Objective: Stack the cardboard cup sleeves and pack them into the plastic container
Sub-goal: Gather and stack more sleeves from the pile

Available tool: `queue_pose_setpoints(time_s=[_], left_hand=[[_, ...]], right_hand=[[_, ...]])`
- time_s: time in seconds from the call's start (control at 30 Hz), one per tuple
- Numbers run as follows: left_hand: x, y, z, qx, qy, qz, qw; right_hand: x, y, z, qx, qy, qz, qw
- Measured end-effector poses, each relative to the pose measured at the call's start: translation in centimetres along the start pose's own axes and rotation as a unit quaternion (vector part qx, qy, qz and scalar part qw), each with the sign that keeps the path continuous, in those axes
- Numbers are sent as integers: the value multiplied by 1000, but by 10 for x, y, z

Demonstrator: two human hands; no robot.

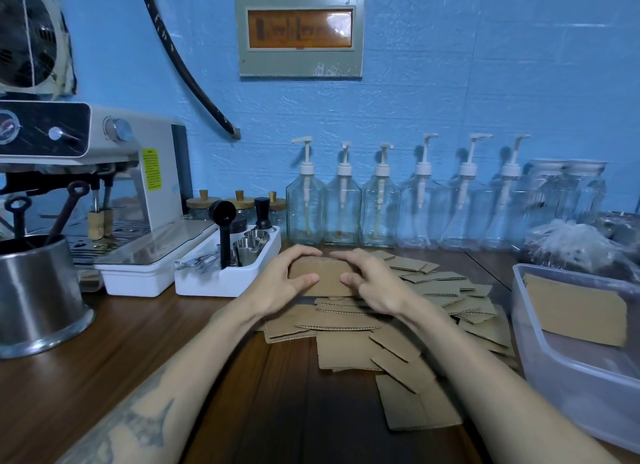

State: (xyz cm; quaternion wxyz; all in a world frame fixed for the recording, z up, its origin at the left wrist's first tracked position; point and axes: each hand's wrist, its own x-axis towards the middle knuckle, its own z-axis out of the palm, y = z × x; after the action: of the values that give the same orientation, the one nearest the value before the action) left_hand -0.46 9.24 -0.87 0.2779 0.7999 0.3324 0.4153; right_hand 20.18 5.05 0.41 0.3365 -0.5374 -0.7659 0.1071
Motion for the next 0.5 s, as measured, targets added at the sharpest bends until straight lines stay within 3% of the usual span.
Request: queue_pose_setpoints(time_s=[0.1, 0.37, 0.5], left_hand=[[-3, -3, 0, 7, -33, -18, 999], [0, -6, -5, -38, 47, -22, 998], [3, -9, -12, -38, 103, -26, 994]], right_hand=[[0, 0, 4, -29, -26, 2, 999], [-4, 7, -15, 38, 25, 46, 998], [-5, 18, -20, -62, 32, 63, 996]])
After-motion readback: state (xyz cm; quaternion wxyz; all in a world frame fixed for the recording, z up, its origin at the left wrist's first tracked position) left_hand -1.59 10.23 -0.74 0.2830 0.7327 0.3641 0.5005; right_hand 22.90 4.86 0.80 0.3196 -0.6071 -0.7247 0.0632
